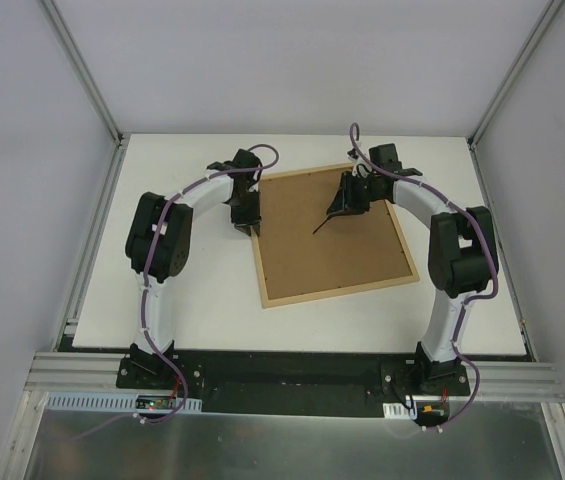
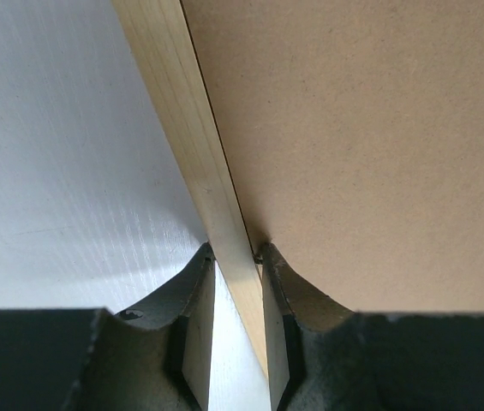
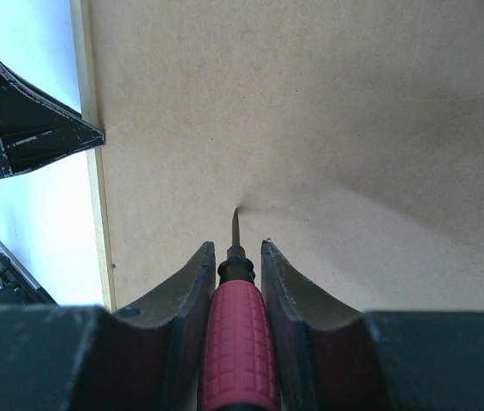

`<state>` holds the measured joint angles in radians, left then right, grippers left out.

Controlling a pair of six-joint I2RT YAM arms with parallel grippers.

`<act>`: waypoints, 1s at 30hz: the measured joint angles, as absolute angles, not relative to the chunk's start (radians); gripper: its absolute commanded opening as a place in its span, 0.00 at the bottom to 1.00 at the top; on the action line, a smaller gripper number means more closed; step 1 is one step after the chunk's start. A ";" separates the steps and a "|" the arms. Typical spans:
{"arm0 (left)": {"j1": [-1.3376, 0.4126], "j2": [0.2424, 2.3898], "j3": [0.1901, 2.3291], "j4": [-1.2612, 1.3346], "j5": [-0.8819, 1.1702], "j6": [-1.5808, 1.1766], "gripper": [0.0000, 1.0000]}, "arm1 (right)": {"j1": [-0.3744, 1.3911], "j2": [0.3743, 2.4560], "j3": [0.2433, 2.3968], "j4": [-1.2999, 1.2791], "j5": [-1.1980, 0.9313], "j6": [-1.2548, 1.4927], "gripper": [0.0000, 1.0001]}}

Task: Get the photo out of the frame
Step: Adjust the photo frame at the center of the board.

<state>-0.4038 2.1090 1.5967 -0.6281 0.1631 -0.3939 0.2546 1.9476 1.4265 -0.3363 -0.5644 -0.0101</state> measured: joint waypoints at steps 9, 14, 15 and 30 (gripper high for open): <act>-0.362 2.109 1.600 -0.598 0.230 -0.392 0.00 | 0.251 1.966 1.460 -0.355 -0.565 -0.004 0.00; -0.329 2.097 1.552 -0.498 0.295 -0.394 0.00 | 0.242 2.000 1.498 -0.362 -0.571 0.017 0.00; -0.323 2.091 1.536 -0.477 0.312 -0.395 0.00 | 0.239 2.006 1.504 -0.364 -0.575 0.023 0.00; -0.338 2.064 1.567 -0.447 0.344 -0.372 0.41 | 0.231 2.025 1.517 -0.373 -0.579 0.059 0.00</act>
<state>-0.3382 2.0644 1.5665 -0.4473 0.3443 -0.3717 0.2306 2.0251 1.5169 -0.3729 -0.5785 0.0593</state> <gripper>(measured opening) 0.424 0.277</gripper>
